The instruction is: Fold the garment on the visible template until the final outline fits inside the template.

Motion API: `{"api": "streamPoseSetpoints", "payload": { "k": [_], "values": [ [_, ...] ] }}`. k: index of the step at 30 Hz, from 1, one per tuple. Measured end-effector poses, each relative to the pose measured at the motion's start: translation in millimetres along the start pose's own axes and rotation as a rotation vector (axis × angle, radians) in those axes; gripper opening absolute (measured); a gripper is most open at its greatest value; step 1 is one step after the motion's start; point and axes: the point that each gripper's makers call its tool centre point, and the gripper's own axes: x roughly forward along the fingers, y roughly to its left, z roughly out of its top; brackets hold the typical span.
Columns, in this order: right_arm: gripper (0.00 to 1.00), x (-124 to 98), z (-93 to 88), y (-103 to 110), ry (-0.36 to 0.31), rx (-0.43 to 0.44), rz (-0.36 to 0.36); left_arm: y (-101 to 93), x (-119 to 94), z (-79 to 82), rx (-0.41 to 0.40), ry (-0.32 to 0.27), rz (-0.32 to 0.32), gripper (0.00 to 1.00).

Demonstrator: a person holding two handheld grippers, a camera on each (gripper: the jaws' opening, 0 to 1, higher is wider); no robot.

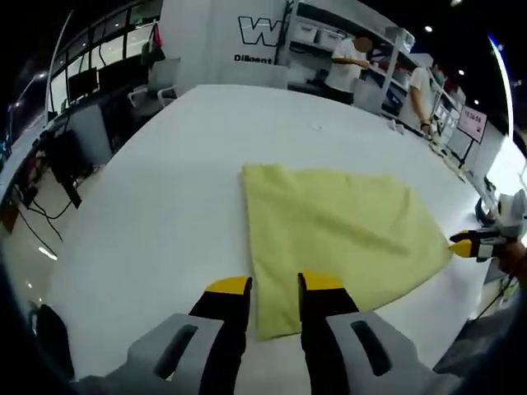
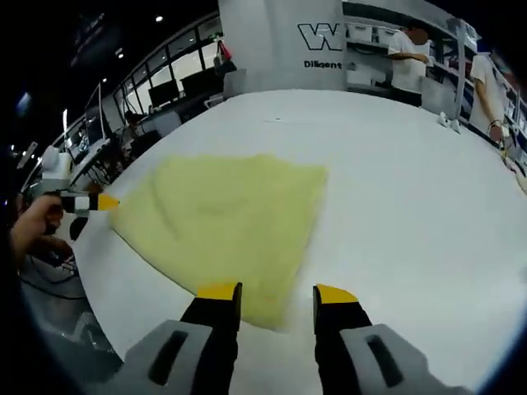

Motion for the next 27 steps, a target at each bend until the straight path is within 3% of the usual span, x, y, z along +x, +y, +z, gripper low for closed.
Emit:
{"api": "streamPoseSetpoints", "payload": {
  "k": [1, 3, 10, 18, 23, 27],
  "values": [
    [0.45, -2, 2.4, 2, -0.008, 0.012, 0.004, -1.4, -2, 0.9, 0.0, 0.0, -0.001, 0.43],
    [0.55, -6, 7.7, 4, -0.032, 0.008, 0.004, -6.1, -6, 4.5, 0.016, -0.012, -0.02, 0.5],
    [0.7, -26, 23.1, 25, -0.072, 0.017, 0.041, -28.1, -23, 9.2, 0.058, -0.021, -0.086, 0.71],
    [0.81, -40, 22.4, 48, -0.055, -0.01, 0.085, -35.9, -44, 14.5, 0.045, -0.037, -0.122, 0.75],
    [0.87, -45, 19.7, 56, -0.05, -0.035, 0.095, -41.7, -54, 12.3, 0.071, -0.035, -0.131, 0.89],
    [0.91, -51, 19.3, 59, -0.055, -0.048, 0.092, -42.7, -60, 10.9, 0.087, -0.036, -0.13, 0.92]
  ]
}}
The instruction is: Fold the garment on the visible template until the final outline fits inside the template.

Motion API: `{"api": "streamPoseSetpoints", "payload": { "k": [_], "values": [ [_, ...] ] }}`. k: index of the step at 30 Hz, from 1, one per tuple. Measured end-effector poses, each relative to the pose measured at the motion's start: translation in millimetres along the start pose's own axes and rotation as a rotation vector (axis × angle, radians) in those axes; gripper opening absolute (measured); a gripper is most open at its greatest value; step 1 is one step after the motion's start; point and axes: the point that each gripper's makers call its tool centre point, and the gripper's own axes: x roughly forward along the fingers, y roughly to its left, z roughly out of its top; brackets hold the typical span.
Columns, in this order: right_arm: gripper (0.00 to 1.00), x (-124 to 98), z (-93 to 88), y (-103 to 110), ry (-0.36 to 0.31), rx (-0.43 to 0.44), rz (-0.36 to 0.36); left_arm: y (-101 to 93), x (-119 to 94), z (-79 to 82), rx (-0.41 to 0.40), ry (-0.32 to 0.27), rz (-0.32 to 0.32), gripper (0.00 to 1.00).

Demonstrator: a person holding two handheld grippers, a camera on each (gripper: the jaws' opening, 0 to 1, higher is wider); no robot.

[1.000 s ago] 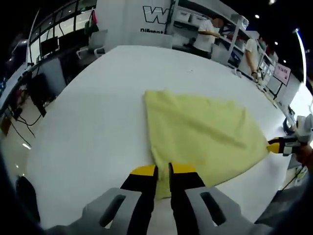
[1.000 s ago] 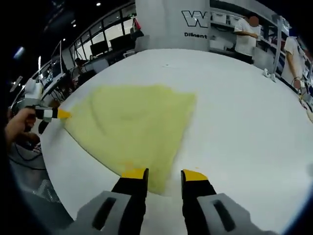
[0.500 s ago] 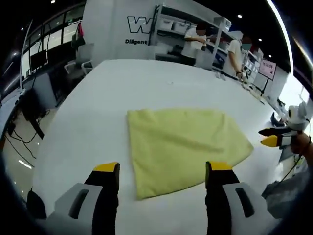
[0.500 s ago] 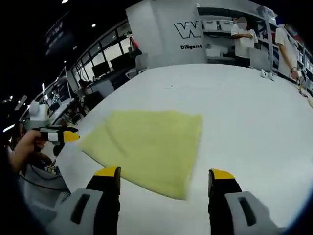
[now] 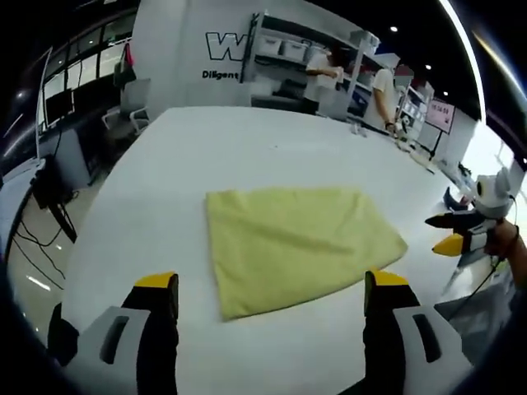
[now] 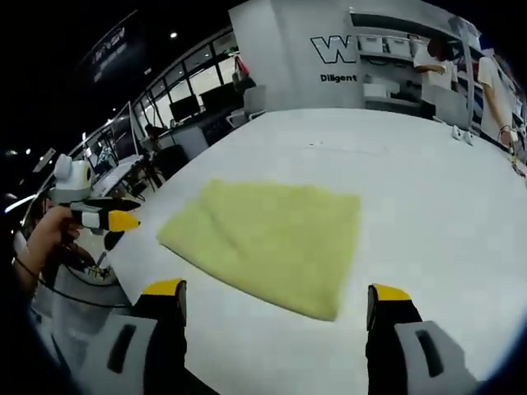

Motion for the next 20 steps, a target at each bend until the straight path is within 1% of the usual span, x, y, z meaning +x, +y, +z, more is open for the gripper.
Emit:
{"api": "streamPoseSetpoints", "payload": {
  "k": [3, 7, 9, 11, 12, 15, 16, 20],
  "values": [
    [0.93, -2, 1.2, 1, -0.01, -0.001, 0.008, -0.5, -4, 0.4, -0.019, -0.007, 0.002, 0.92],
    [0.99, -3, -1.1, 2, -0.009, -0.002, 0.009, -3.7, -9, -2.4, -0.027, 0.0, 0.009, 0.97],
    [0.99, -4, -2.5, 3, -0.011, -0.001, 0.017, -2.8, -8, -4.0, -0.058, 0.001, 0.011, 0.99],
    [0.99, -3, -2.2, 4, -0.026, 0.007, 0.031, -3.8, -7, -8.5, -0.078, 0.016, 0.006, 0.99],
    [0.99, -3, -3.1, 5, -0.023, 0.01, 0.036, -4.5, -7, -9.9, -0.084, 0.022, 0.011, 0.99],
    [0.99, -4, -6.1, 5, -0.017, 0.006, 0.035, -5.3, -8, -11.7, -0.079, 0.027, 0.016, 0.99],
    [0.99, -4, -6.5, 5, -0.018, 0.008, 0.035, -4.4, -8, -13.8, -0.068, 0.037, 0.017, 0.99],
    [0.99, -5, -10.9, 2, -0.003, 0.014, 0.025, -4.7, -9, -12.3, -0.069, 0.03, 0.017, 0.99]
  ]
}}
